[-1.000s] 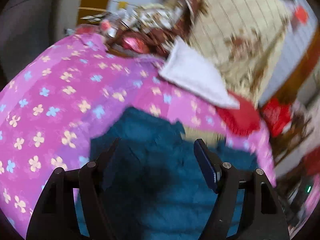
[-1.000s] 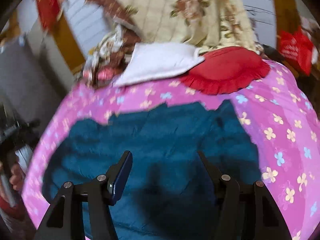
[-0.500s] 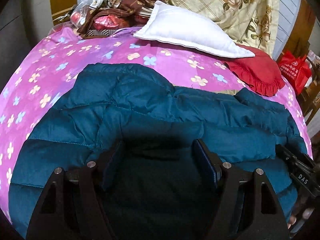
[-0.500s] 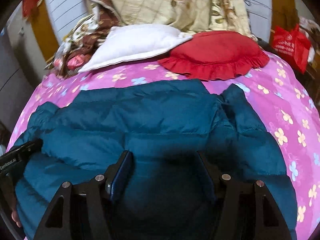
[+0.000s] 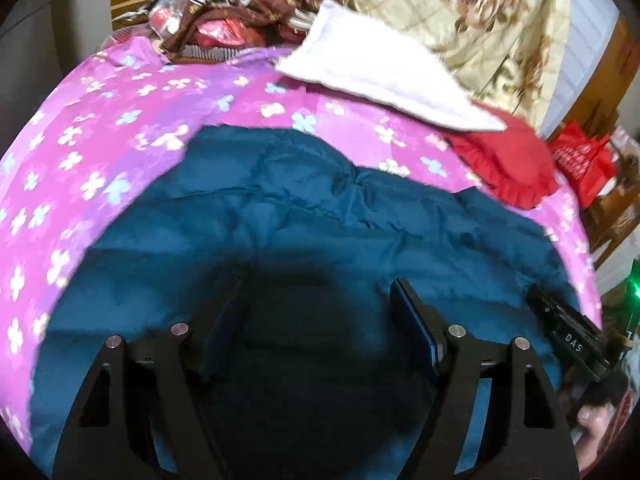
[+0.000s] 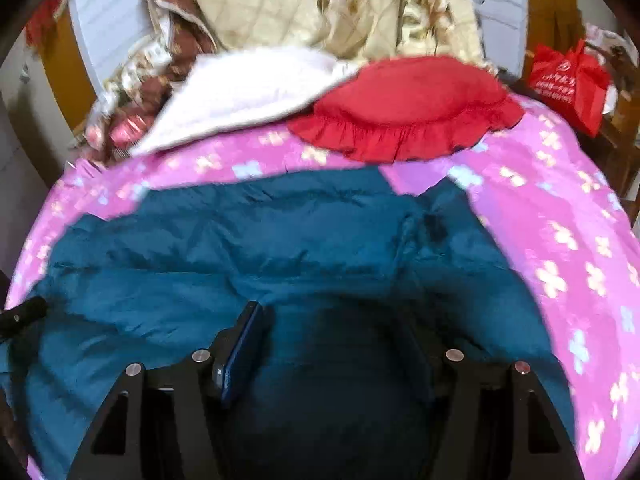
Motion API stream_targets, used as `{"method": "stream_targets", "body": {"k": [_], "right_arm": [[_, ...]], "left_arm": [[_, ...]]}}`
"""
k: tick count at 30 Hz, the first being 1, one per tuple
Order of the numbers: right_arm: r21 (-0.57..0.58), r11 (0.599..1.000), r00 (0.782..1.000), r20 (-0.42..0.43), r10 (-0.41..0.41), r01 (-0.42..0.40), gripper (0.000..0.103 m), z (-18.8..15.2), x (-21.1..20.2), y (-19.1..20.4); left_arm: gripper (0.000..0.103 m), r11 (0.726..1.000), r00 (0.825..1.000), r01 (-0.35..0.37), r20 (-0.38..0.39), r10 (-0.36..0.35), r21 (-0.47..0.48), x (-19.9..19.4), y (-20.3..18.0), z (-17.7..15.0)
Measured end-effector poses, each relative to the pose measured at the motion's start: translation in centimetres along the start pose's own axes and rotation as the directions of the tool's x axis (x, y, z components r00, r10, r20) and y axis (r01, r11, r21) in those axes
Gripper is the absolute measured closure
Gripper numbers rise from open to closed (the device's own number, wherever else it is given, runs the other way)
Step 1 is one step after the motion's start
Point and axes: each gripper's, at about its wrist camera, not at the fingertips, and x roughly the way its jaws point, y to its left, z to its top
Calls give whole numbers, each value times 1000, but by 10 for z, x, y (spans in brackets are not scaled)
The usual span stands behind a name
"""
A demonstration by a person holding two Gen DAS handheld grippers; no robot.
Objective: Fold large clothes
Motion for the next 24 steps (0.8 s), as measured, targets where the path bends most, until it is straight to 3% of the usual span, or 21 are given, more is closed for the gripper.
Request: {"method": "stream_targets", "body": {"k": [3,7,10,14,17,20,24], "right_arm": [[-34,999,997,62,40,-38,39,-20,-44,-2],[-77,995,993,105,-51,59,39,-50,-64,-15],[-63,992,987,122,-102,111,38,-64,-53,-36],[48,993,987,118,-111,106,10,-65,-33,-64],[143,989,995,80,-55,43,9,-65,-26,-83],[119,991,996,53,-75,69,10,-61,-35,-79],[98,993,992,108,-71,61,12,-68,-78,-68]], "left_arm": [[28,999,998,-31,52,32,-22,-32,24,-13],[28,992,985,-123,114,127,-41,-52,66,-37],[26,975,970,-221,97,222,-20,-39,89,-53],[20,985,990,-111,67,121,-131,-28,117,-62],[20,985,994,-86,55,95,-151,-30,119,-60],[20,987,990,-116,71,124,-109,-45,112,-64],[20,988,984,-110,129,124,-108,-79,113,-76]]}}
